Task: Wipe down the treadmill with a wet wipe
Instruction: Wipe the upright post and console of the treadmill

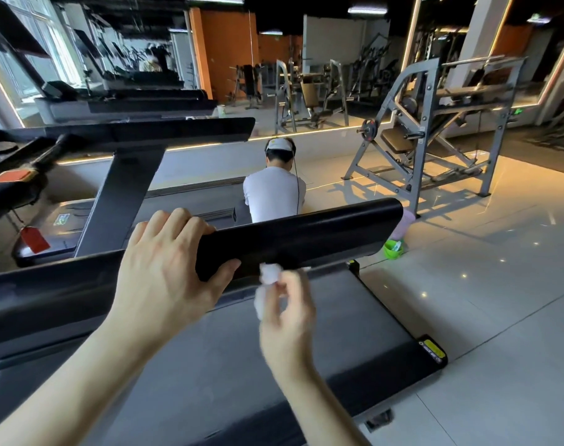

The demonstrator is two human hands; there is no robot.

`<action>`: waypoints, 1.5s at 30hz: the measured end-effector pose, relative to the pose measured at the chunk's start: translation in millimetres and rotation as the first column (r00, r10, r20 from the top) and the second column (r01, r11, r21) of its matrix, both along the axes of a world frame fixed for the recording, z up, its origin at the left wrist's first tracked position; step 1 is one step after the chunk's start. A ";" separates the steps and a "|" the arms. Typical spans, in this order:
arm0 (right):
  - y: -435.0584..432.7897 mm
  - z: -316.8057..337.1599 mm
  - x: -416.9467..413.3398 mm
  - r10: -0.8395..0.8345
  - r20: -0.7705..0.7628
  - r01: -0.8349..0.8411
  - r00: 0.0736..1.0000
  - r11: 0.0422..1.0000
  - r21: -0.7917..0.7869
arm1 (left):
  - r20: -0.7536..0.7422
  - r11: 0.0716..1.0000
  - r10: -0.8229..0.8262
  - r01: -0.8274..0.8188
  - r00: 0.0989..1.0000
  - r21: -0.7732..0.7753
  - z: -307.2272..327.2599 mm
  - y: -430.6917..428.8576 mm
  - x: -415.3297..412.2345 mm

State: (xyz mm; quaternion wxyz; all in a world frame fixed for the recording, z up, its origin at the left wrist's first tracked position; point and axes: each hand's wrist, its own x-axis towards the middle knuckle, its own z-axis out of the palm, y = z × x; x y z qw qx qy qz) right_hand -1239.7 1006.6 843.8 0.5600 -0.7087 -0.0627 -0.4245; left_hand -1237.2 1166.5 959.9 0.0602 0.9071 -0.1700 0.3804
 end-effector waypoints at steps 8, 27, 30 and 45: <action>-60.4 33.8 24.0 0.323 0.037 -0.152 0.946 0.337 0.929 | 0.010 1.000 0.007 -0.007 1.000 -0.013 0.5 -1.5 -1.8; -60.2 7.5 23.5 0.314 -0.055 -0.135 0.948 0.552 0.823 | 0.070 0.998 -0.032 0.027 0.997 0.065 3.8 -12.4 6.3; -100.1 21.1 36.6 0.110 -0.010 -0.061 0.994 0.622 0.781 | 0.041 0.995 -0.073 0.069 0.996 0.078 10.3 -30.8 14.2; -151.6 61.8 59.8 -0.453 0.035 0.450 0.891 0.890 0.068 | -0.002 0.998 -0.061 0.061 0.998 0.033 7.9 -55.9 23.5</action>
